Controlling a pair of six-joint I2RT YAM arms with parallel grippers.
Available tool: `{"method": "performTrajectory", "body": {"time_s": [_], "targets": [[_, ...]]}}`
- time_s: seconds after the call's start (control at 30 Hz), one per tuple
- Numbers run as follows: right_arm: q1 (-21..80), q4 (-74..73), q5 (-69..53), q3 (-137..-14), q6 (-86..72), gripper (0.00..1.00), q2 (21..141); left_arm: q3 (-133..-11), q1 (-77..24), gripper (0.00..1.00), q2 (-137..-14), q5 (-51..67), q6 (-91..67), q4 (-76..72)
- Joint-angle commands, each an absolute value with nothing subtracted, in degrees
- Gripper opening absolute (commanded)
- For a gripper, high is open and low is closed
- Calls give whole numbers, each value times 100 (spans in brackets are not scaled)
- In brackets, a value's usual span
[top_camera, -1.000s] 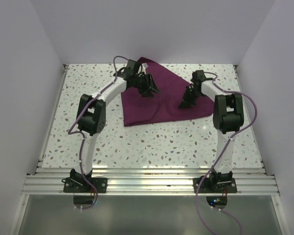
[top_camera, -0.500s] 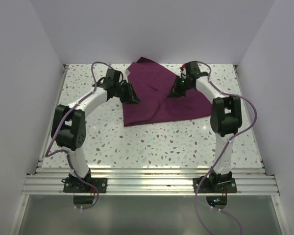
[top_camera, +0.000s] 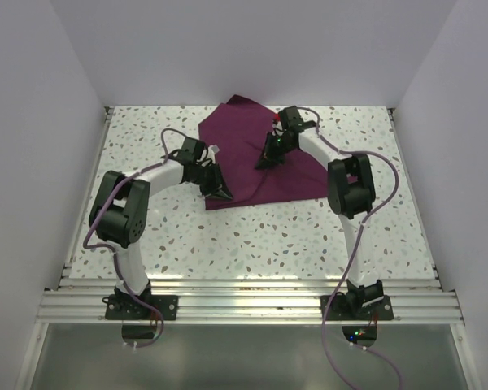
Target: Prepare the surgical pack
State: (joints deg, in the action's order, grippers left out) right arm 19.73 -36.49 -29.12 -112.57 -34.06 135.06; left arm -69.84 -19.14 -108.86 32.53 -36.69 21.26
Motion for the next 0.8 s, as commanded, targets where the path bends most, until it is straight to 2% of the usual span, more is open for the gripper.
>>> {"method": "performTrajectory", "body": {"time_s": [0.0,0.4,0.77], "targets": [[1688,-4060,-2330,-11251,-3235,0,13368,-6847,-1855,14,-10837,3384,-3648,1846],[932,-4886,-968,-11012,-2514,0,13008,-6820,-1819,13,-10907,3384,-3542,1951],[765,-4895,-1406,-11223,-2628,1,12788,-7075,-1626,13,-10828,3208,-3498,2153]]}}
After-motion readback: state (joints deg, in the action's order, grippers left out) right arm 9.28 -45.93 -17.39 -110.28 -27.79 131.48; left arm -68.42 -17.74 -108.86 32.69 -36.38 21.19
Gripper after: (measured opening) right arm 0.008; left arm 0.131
